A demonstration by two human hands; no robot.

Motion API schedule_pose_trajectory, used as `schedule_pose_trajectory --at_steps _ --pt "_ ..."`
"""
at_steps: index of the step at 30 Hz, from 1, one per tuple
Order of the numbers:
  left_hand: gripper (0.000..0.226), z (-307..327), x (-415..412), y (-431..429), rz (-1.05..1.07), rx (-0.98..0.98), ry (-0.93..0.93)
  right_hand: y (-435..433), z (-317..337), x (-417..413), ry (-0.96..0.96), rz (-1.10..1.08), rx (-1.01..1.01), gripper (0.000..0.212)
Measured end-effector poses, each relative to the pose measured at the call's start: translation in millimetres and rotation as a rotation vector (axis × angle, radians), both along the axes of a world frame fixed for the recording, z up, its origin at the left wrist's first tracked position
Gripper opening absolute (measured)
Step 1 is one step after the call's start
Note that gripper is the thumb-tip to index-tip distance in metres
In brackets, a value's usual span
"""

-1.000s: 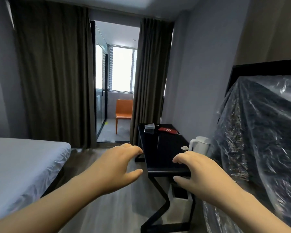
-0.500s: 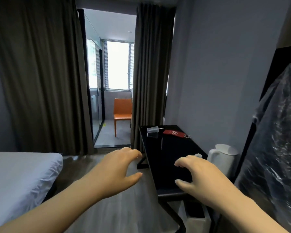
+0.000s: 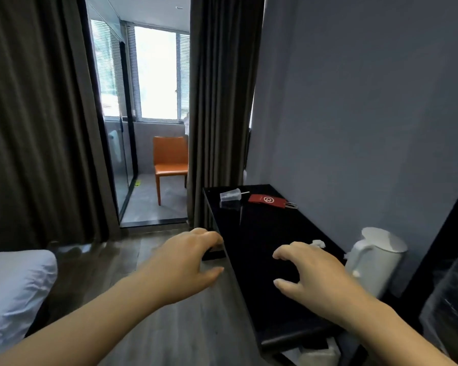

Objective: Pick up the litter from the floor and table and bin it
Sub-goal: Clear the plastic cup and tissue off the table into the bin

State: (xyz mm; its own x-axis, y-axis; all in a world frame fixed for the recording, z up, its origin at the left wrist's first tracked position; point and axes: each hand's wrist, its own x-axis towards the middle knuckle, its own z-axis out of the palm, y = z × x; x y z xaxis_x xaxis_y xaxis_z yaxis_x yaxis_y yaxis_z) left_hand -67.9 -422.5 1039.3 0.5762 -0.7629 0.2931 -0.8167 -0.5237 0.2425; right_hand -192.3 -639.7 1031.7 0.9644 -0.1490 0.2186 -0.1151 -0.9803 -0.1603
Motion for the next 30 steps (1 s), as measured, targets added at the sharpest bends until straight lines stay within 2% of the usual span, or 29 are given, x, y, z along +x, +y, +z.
schedule_pose_trajectory --at_steps 9,16,30 --pt "0.051 -13 163 -6 -0.115 0.033 0.014 5 -14 125 0.05 -0.179 0.051 0.046" --pt "0.053 -38 249 -39 -0.206 0.06 0.091 -10 -33 192 0.118 -0.293 0.089 0.047" --pt "0.053 -42 399 -191 -0.361 0.119 0.065 -131 -66 313 0.126 -0.494 0.194 0.044"
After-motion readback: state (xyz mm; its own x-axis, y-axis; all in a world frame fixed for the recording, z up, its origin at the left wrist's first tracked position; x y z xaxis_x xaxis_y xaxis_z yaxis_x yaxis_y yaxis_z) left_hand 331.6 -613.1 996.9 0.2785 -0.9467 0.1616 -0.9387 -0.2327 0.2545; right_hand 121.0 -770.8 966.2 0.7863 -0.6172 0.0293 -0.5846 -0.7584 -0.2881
